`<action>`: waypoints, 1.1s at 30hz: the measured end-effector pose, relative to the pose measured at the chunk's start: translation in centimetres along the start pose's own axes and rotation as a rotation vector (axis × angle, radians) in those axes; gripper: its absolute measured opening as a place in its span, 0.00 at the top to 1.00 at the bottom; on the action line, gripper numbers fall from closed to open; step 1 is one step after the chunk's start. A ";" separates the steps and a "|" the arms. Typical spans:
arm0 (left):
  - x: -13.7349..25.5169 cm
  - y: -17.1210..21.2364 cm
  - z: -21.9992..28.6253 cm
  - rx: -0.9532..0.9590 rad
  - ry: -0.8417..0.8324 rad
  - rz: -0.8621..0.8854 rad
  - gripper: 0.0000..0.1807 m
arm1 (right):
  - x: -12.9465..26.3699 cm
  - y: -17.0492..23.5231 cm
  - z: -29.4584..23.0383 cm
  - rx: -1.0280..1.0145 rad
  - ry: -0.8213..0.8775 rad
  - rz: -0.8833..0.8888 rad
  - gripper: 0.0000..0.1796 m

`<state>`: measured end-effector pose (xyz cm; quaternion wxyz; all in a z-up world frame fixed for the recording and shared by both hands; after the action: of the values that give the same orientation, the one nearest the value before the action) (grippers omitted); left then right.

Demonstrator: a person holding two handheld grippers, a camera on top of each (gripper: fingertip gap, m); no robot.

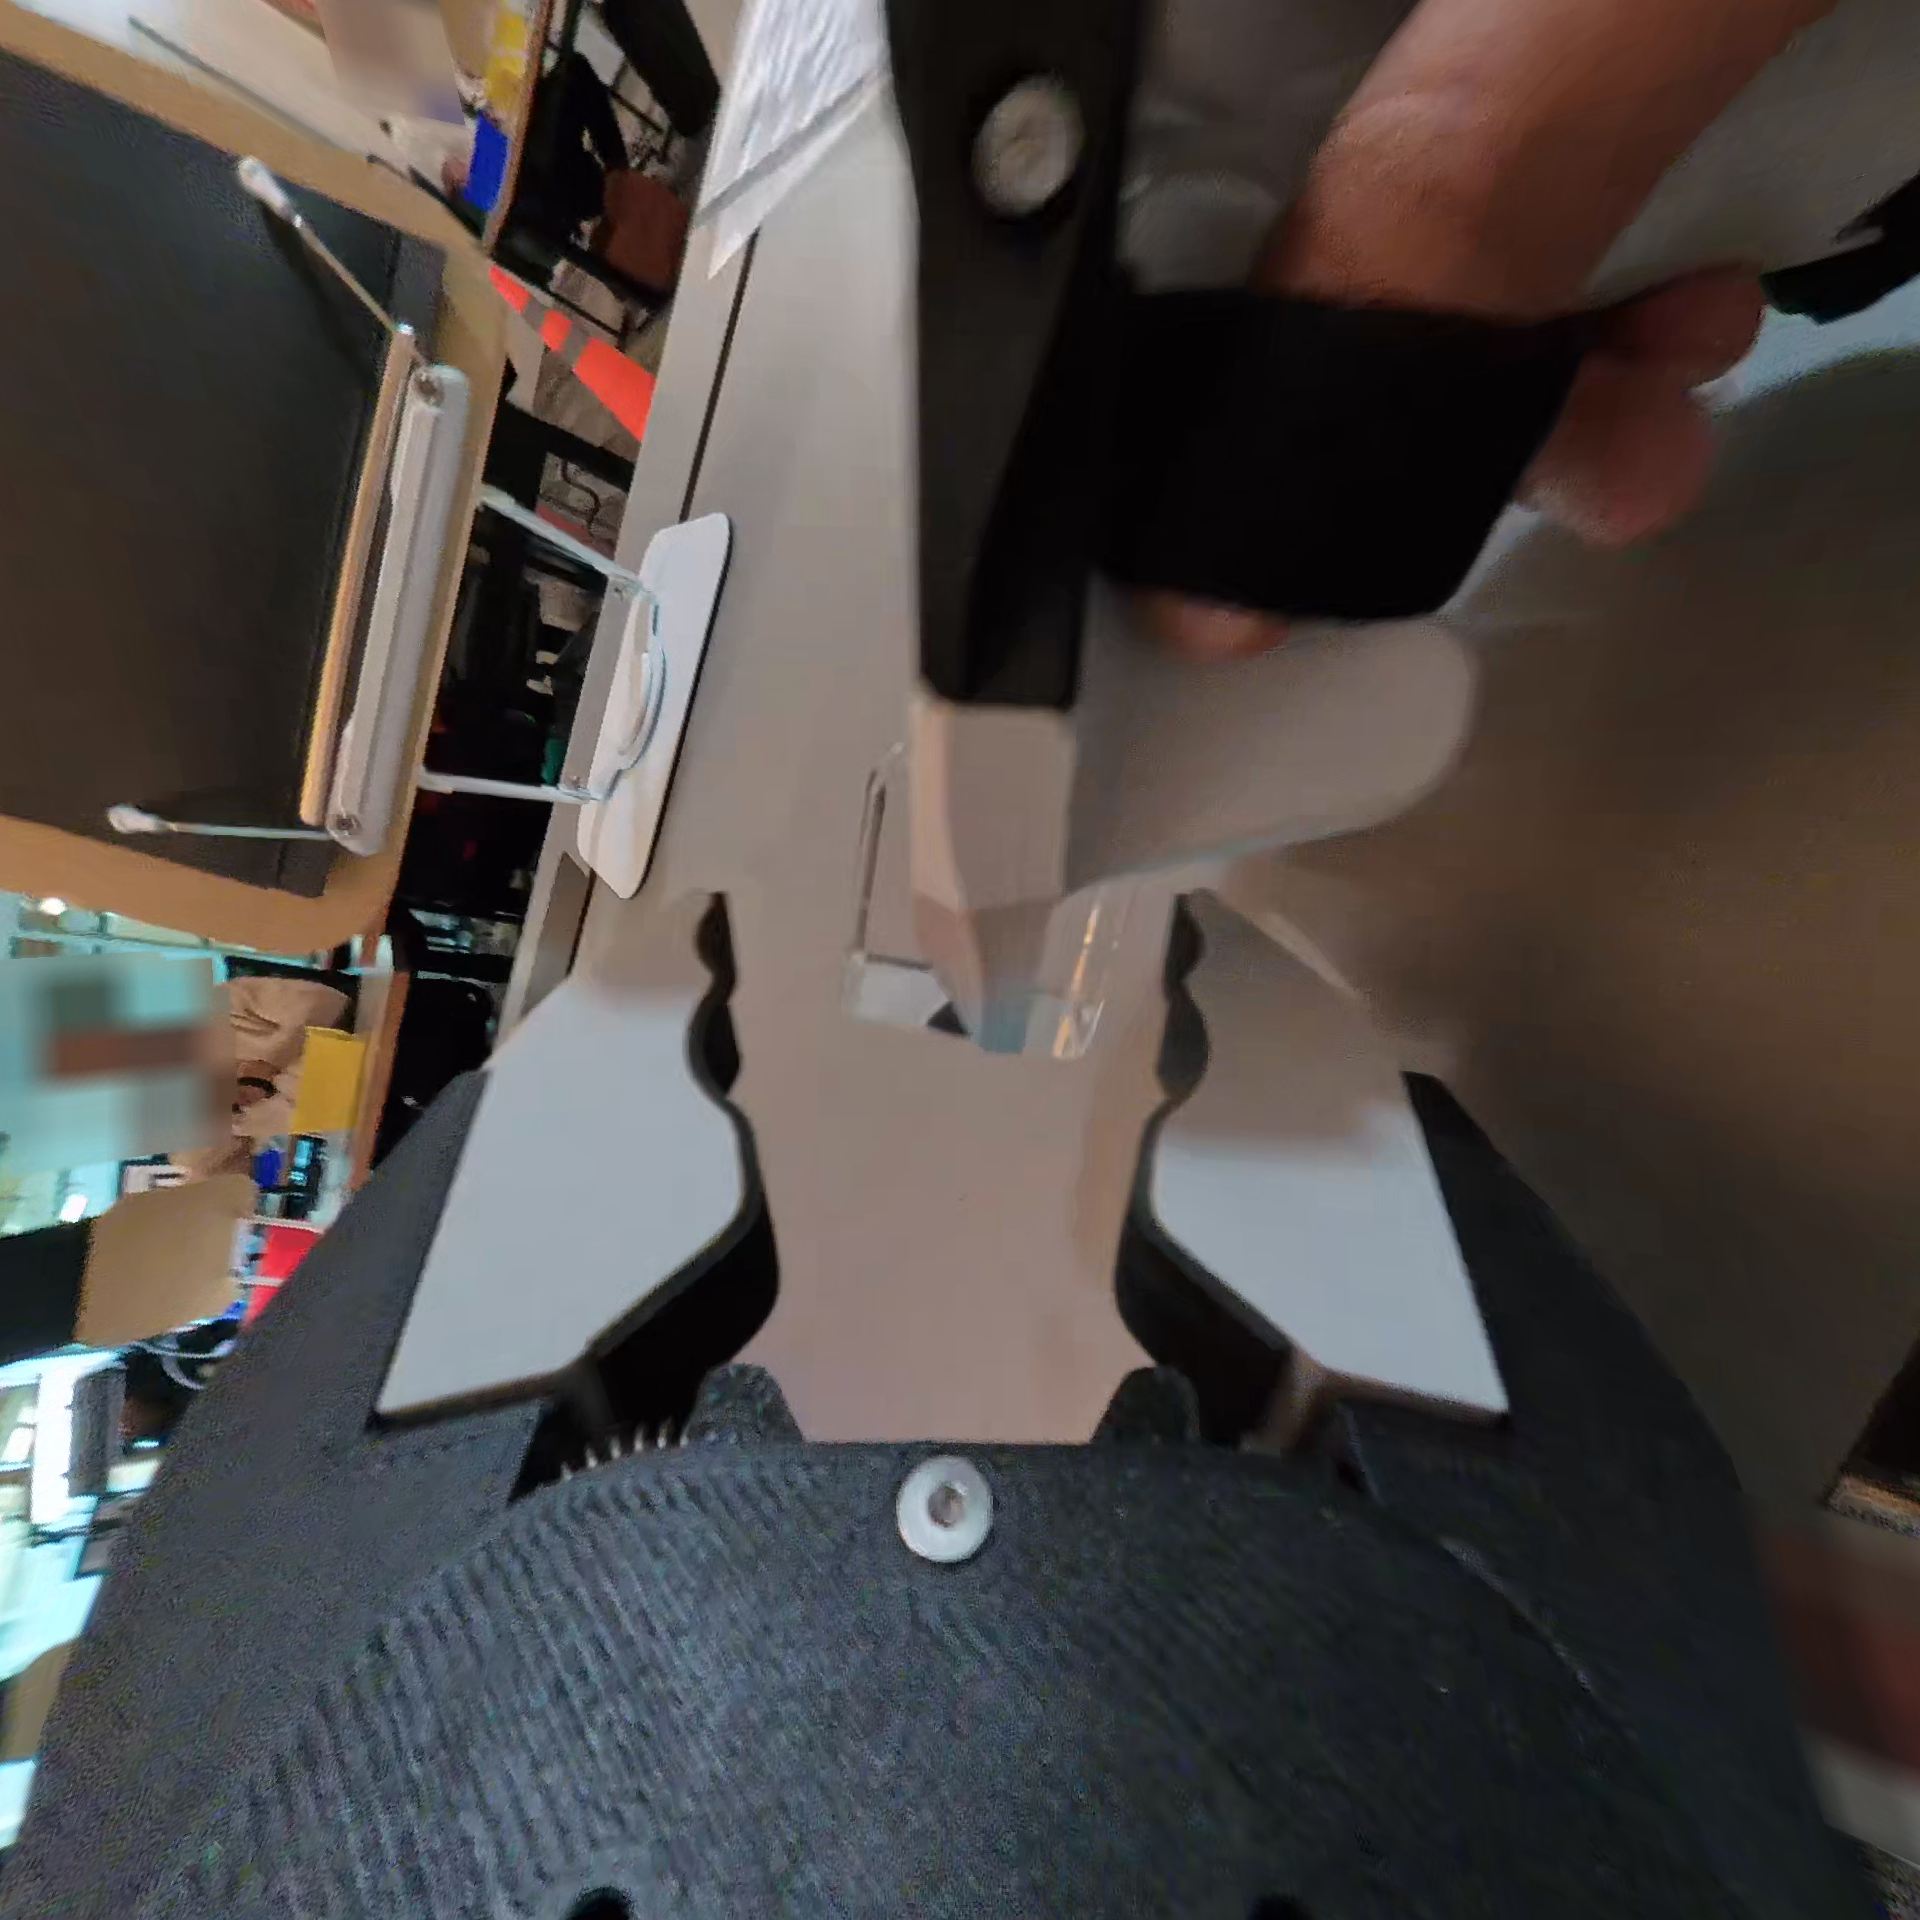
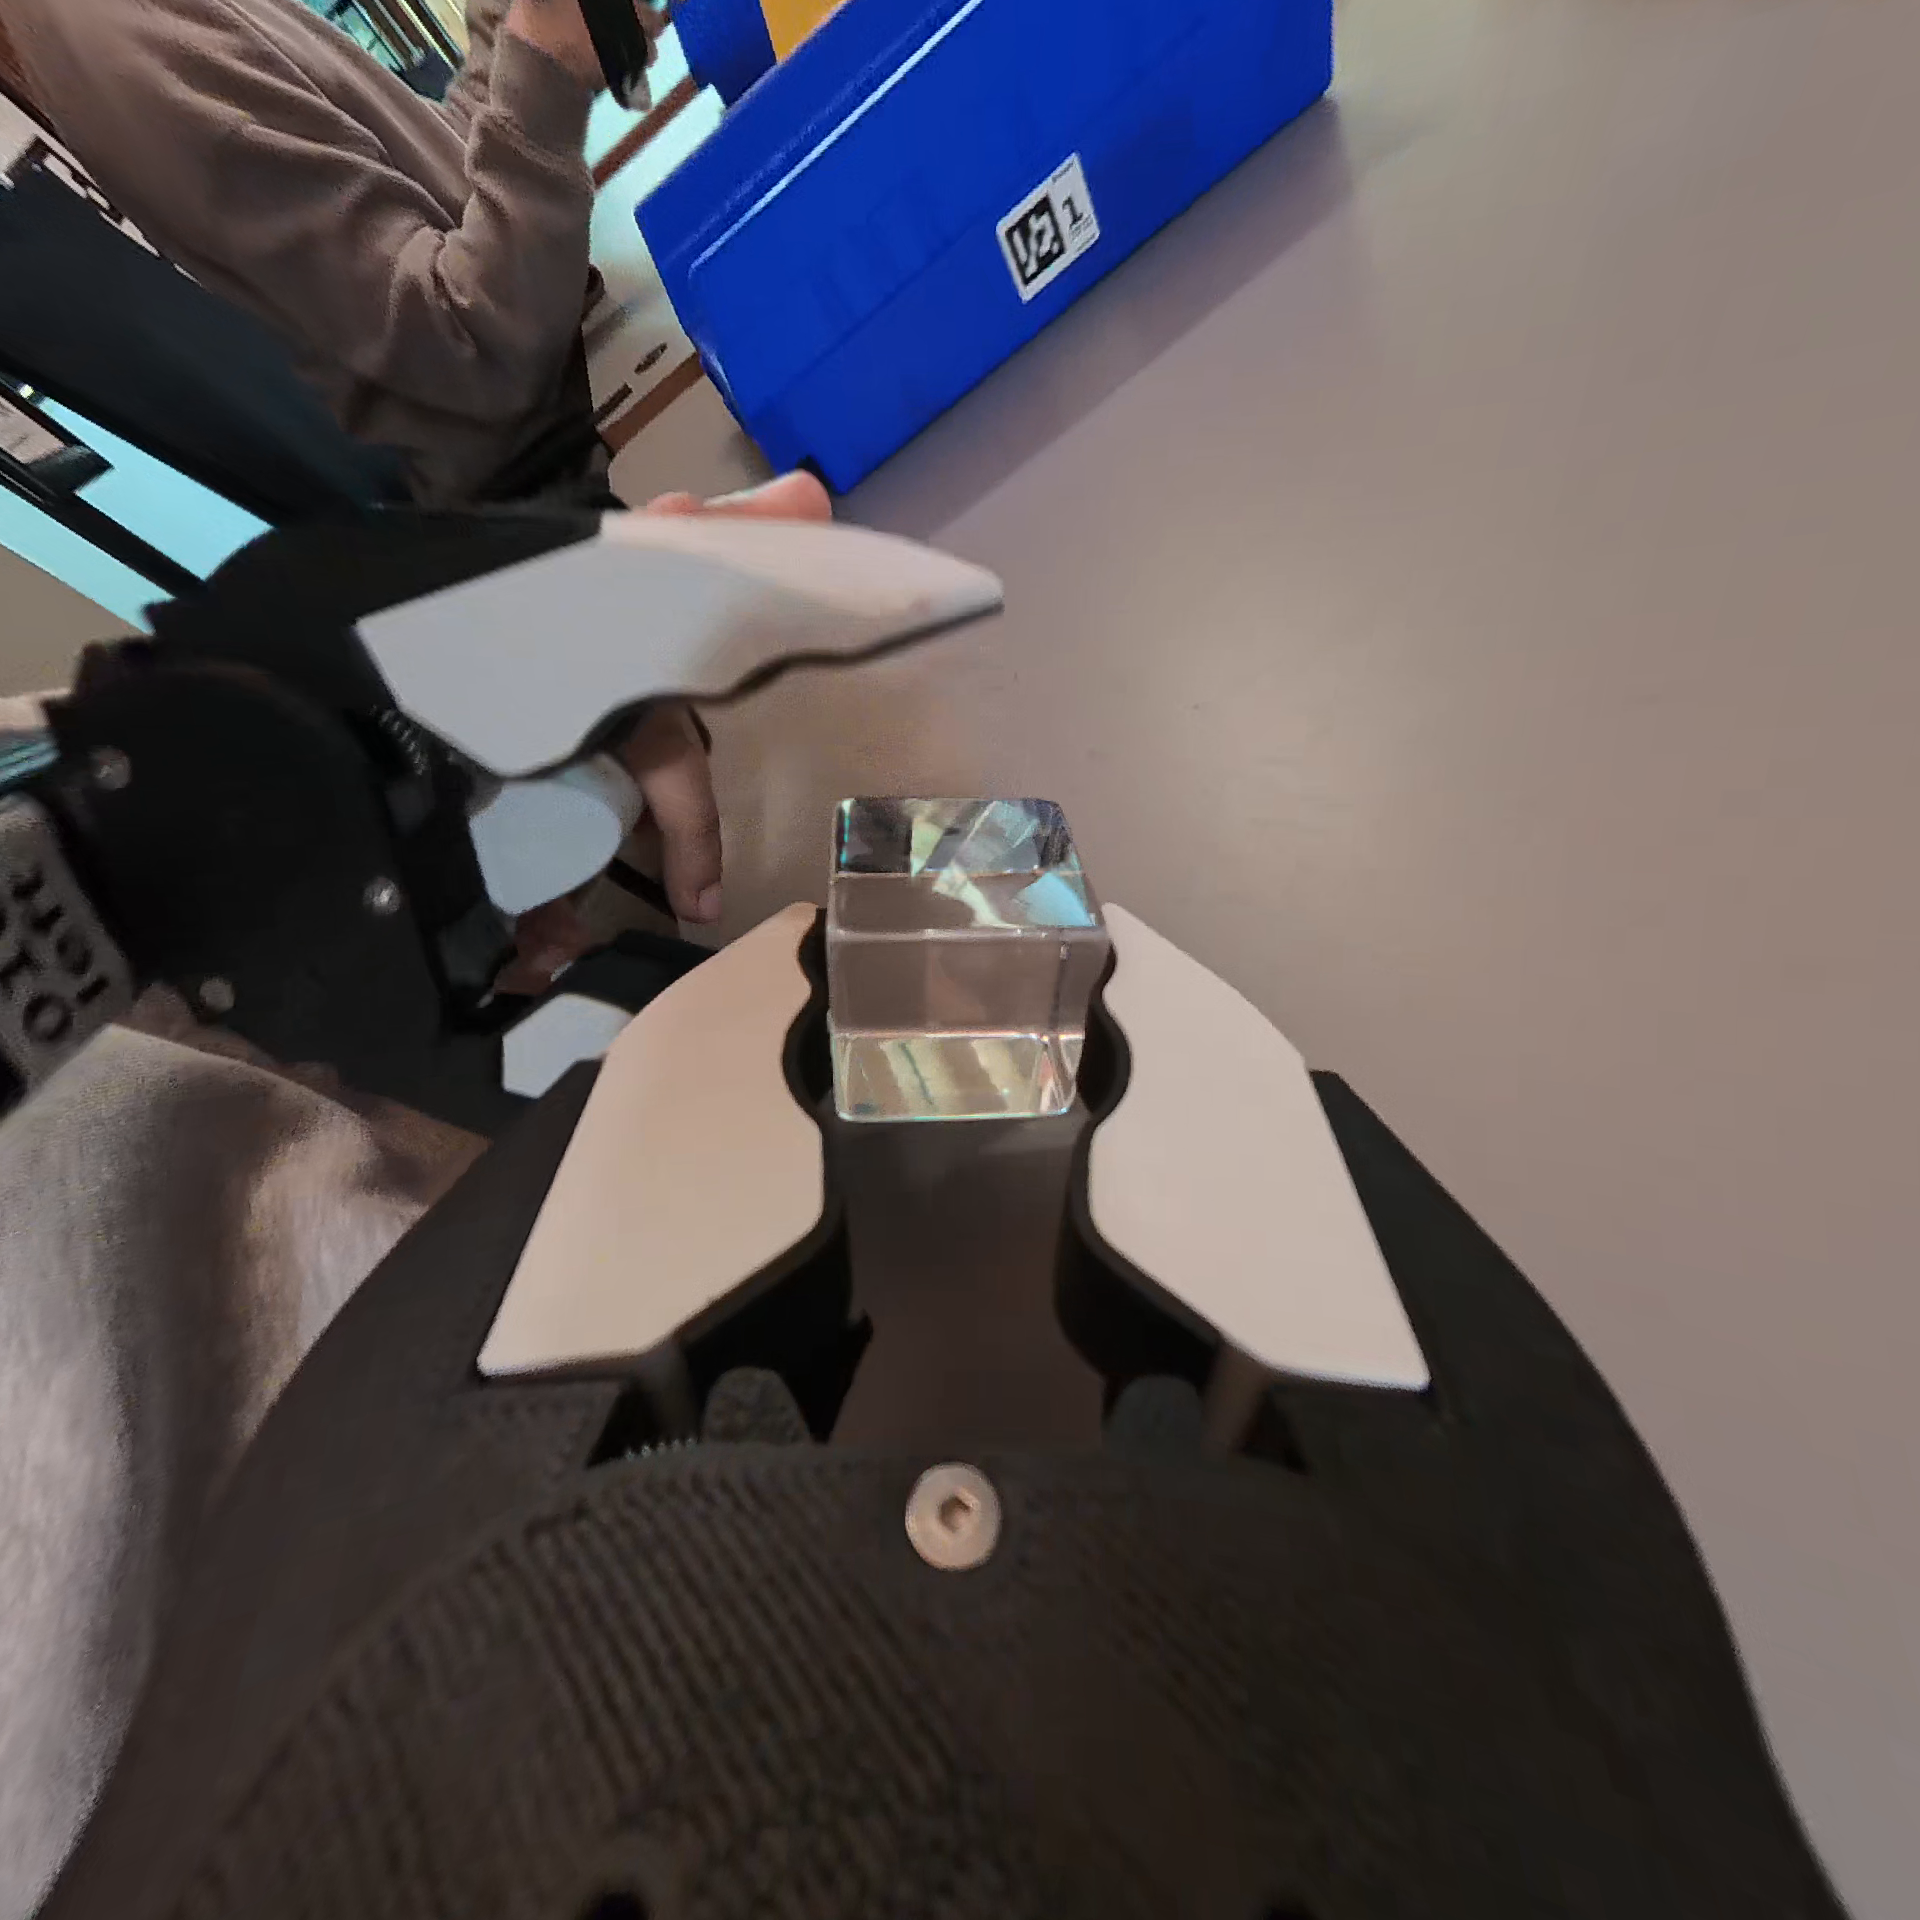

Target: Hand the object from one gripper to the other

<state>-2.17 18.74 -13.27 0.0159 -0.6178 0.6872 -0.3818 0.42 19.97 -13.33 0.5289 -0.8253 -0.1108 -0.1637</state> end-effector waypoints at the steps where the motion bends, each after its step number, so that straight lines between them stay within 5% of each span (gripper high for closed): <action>1: 0.0 0.1 -0.4 0.045 0.008 0.012 0.50 | 0.3 -0.2 0.2 -0.004 -0.006 0.017 0.74; 5: -0.1 0.1 -1.4 0.342 0.148 0.146 0.40 | 2.6 -2.4 -0.3 -0.029 -0.169 0.215 0.74; 9: 0.1 -0.2 -1.3 0.758 0.467 0.285 0.43 | 5.6 -4.8 -1.9 0.086 -0.342 0.417 0.74; 16: 1.8 -1.6 -1.5 1.351 1.122 0.523 0.57 | 4.9 -3.4 -3.1 0.633 -0.113 0.292 0.74; 21: 4.1 -2.9 -1.1 1.579 1.683 0.601 0.60 | 4.7 -3.3 -3.6 0.765 -0.080 0.311 0.74; 33: 3.5 -2.4 -1.5 1.674 1.676 0.579 0.60 | 4.1 -2.7 -3.8 0.882 -0.035 0.284 0.74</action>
<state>-1.68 16.64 -9.35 0.0451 0.1970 0.1386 -0.9695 2.61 17.66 -8.00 0.8448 -0.5310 -0.0647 -0.0128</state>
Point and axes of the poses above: each gripper's, where its closed fingertips meet, x back along the fingers, y out of its underside, z = x × y across the jaws, the point moved 3 cm from there along x, back along the fingers, and after that the axes turned 6 degrees about x, right-handed, at the moved point
